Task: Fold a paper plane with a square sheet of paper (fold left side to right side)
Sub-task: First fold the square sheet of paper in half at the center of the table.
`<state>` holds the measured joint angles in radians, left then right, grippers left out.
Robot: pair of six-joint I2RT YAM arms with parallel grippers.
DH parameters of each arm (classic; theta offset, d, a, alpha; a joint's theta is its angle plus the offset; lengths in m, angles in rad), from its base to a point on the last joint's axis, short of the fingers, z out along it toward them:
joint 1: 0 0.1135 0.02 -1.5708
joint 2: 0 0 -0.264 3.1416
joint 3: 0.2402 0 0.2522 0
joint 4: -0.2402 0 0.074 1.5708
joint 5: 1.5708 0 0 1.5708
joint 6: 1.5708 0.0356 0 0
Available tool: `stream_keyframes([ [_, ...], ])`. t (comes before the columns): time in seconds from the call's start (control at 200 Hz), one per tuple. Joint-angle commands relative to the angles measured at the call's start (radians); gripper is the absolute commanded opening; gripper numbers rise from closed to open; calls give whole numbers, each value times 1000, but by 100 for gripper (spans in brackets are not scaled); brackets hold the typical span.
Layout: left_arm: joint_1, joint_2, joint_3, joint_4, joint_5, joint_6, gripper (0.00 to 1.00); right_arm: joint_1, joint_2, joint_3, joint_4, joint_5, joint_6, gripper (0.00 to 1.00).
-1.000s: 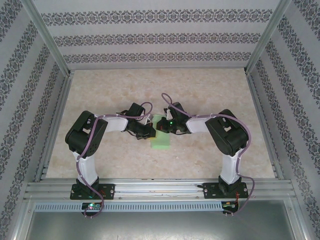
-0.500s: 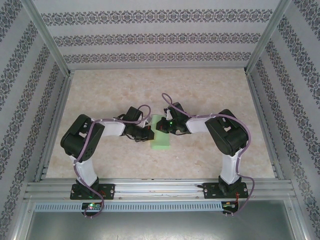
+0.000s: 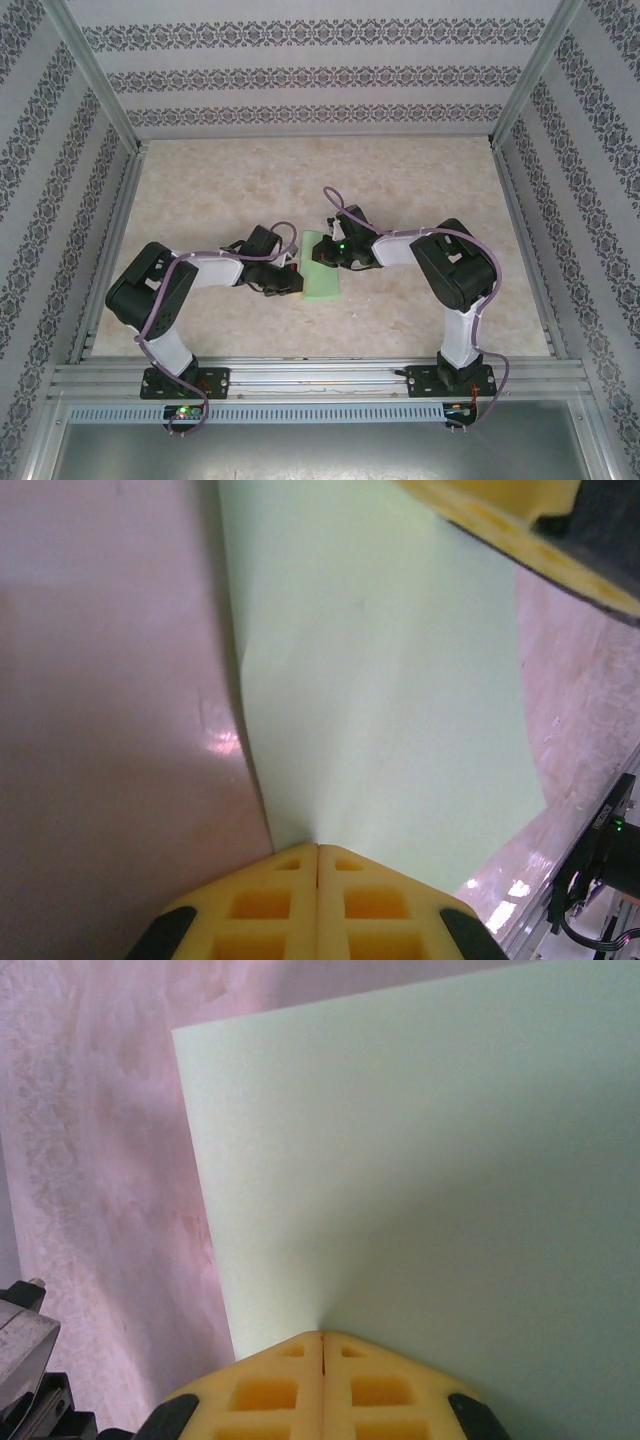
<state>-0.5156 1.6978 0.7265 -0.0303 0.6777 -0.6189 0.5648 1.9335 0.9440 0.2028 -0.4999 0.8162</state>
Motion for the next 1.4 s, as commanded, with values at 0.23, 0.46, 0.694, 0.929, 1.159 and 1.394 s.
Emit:
stream_keyframes([
  [0.23, -10, -47, 167, -345, -75, 47, 4, -28, 47, -27, -99, 86, -39, 0],
  [0.46, -15, 39, 226, -274, 0, 39, 4, -24, 47, -27, -97, 89, -36, 0],
  [0.694, -33, 110, 191, -190, 49, 12, 4, -20, 51, -24, -103, 92, -38, 0],
  [0.929, -40, 88, 53, -151, 33, -13, 4, -21, 48, -22, -125, 99, -45, 0],
  [1.159, -55, 33, -32, -161, 32, -19, 4, -22, 48, -21, -142, 106, -55, 0],
  [1.394, -56, -40, -40, -194, 51, -14, 5, -22, 50, -21, -140, 98, -63, 0],
])
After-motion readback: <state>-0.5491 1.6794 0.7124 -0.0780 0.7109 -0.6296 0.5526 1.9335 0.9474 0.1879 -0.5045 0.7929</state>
